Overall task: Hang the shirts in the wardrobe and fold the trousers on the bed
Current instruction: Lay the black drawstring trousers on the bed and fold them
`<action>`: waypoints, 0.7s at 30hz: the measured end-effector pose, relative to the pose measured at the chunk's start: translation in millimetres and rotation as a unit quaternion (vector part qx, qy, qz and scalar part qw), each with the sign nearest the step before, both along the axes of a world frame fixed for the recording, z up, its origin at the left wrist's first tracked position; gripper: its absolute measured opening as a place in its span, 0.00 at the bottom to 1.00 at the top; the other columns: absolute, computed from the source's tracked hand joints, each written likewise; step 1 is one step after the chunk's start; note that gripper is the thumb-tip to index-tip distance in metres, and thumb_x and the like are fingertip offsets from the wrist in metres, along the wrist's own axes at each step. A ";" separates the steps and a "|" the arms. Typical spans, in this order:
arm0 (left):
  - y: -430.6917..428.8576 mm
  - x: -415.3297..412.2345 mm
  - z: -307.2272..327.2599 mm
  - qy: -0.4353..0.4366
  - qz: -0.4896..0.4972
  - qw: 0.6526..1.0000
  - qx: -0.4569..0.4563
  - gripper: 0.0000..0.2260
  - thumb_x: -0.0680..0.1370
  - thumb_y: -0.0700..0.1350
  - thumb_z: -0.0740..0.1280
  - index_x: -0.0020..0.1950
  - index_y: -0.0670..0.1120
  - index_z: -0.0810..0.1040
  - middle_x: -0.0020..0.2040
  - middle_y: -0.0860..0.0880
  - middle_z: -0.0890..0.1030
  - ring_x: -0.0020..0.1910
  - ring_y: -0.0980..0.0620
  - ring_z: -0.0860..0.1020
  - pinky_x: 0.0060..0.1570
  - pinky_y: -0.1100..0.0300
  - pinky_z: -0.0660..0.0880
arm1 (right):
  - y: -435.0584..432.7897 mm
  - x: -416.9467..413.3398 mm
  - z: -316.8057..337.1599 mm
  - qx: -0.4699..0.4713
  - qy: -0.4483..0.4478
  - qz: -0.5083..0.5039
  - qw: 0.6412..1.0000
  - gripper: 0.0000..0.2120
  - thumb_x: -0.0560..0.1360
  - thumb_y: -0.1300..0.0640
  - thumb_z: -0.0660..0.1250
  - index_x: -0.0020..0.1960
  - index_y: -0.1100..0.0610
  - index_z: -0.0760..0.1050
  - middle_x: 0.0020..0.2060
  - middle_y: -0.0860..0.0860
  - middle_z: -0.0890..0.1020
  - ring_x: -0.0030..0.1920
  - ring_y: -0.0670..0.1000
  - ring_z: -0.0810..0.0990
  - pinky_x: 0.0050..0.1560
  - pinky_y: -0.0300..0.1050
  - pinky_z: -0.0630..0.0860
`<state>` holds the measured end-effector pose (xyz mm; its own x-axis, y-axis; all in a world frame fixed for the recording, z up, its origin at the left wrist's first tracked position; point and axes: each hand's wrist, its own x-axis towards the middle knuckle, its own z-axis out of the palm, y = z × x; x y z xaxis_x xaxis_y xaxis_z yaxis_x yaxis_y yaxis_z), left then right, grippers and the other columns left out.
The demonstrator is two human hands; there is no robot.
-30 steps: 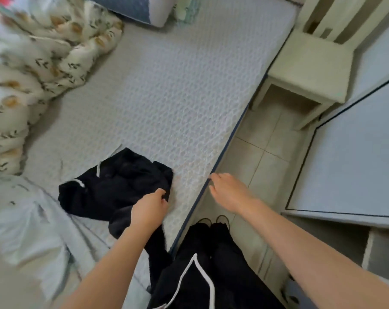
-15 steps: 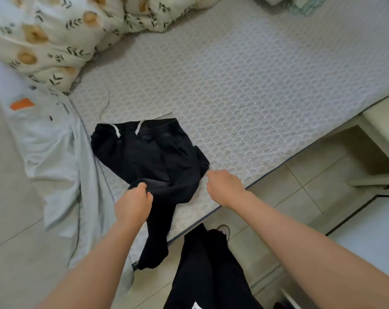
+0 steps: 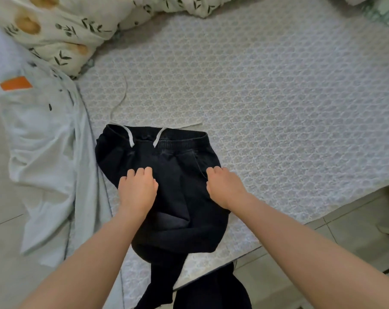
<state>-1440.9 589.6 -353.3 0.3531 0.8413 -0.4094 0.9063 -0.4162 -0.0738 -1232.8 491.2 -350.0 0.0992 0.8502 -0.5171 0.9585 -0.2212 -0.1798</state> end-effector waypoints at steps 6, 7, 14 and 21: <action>55.8 6.3 -48.2 -0.026 -0.026 0.999 -0.001 0.20 0.80 0.49 0.62 0.70 0.42 0.72 0.68 0.45 0.75 0.68 0.43 0.71 0.65 0.50 0.68 | 47.0 14.7 -54.0 -0.011 0.001 -0.027 1.000 0.21 0.80 0.56 0.59 0.71 0.58 0.60 0.67 0.55 0.67 0.60 0.56 0.71 0.53 0.50 0.77; 64.6 5.6 -53.1 -0.025 -0.032 0.999 0.002 0.22 0.80 0.49 0.62 0.72 0.42 0.70 0.71 0.44 0.72 0.71 0.43 0.68 0.69 0.49 0.65 | 53.2 16.2 -60.0 -0.011 -0.005 -0.027 1.000 0.25 0.80 0.56 0.60 0.74 0.59 0.56 0.70 0.56 0.64 0.64 0.57 0.70 0.56 0.51 0.77; 133.3 -12.0 -83.4 0.021 -0.042 0.998 -0.032 0.23 0.84 0.50 0.53 0.79 0.45 0.59 0.77 0.47 0.65 0.79 0.44 0.54 0.76 0.44 0.51 | 97.6 20.3 -80.4 -0.004 0.019 -0.055 0.998 0.35 0.80 0.57 0.60 0.79 0.56 0.44 0.79 0.54 0.46 0.76 0.61 0.54 0.68 0.53 0.69; 173.9 -43.5 -90.4 0.079 -0.055 0.994 -0.054 0.24 0.82 0.54 0.54 0.77 0.51 0.61 0.79 0.52 0.60 0.80 0.50 0.50 0.73 0.36 0.42 | 113.3 22.0 -83.8 -0.023 -0.018 -0.066 0.997 0.21 0.79 0.58 0.61 0.70 0.59 0.61 0.66 0.57 0.66 0.61 0.59 0.68 0.54 0.50 0.76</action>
